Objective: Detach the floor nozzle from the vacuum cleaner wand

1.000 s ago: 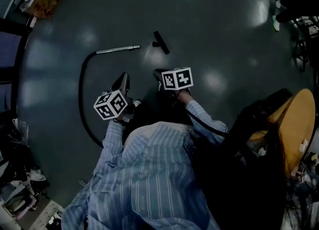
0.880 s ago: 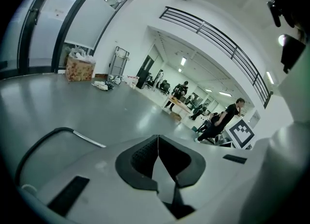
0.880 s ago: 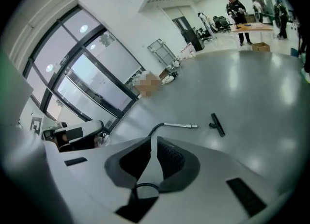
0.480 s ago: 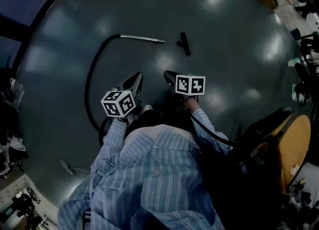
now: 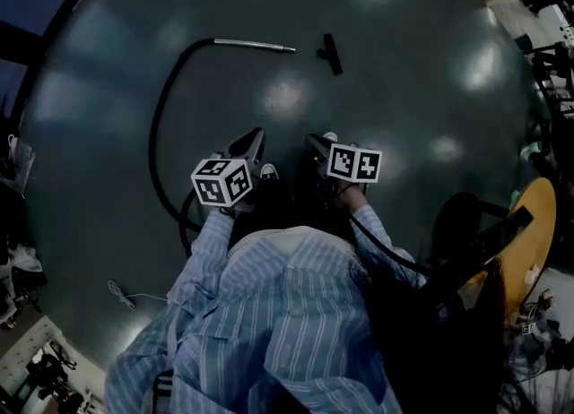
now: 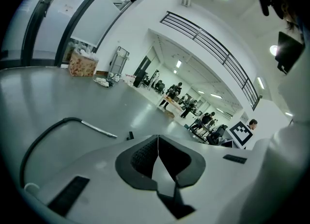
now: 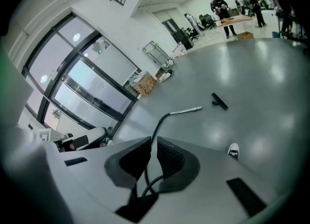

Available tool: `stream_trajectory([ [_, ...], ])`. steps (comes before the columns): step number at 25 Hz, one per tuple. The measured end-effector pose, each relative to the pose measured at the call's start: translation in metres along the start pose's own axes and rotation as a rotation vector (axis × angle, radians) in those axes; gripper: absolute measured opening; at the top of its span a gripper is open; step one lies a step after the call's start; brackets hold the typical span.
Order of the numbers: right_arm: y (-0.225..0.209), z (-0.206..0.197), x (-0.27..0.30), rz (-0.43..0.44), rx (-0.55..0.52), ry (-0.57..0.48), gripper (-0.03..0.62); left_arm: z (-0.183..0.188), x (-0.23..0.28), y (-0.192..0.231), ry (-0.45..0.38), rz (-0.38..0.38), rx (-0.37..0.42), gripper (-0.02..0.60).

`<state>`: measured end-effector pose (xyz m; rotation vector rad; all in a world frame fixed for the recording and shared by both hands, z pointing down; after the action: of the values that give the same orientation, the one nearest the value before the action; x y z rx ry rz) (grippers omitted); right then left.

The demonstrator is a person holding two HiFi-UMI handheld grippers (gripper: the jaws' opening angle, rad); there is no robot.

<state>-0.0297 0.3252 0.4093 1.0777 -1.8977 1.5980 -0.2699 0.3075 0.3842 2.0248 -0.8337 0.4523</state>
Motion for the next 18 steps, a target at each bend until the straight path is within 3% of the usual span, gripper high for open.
stream_trajectory([
  [4,-0.024,-0.009,-0.041,-0.022,0.002,-0.049,0.043,-0.005,0.023,-0.043,0.019,-0.032,0.043,0.011],
  [7,-0.025,-0.005,-0.051,-0.032,-0.036,-0.064,0.043,-0.009,0.026,-0.051,0.029,-0.03,0.053,0.011],
  [12,-0.045,-0.01,-0.069,-0.075,-0.123,-0.029,0.043,-0.014,0.028,-0.066,-0.004,0.027,0.019,0.011],
  [18,-0.066,-0.018,-0.097,-0.087,-0.168,0.011,0.043,-0.026,0.045,-0.104,-0.034,0.03,-0.016,0.011],
])
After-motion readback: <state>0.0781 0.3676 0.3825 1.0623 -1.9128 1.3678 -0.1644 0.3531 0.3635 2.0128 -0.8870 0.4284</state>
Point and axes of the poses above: the fingertips, and each gripper's own axes: x forward along the fingers, y to its left, z out of its top, the point moved 10 cm from there along -x, backward along the fingers, and after that the axes turned 15 degrees about y, right-handed, at the moved point
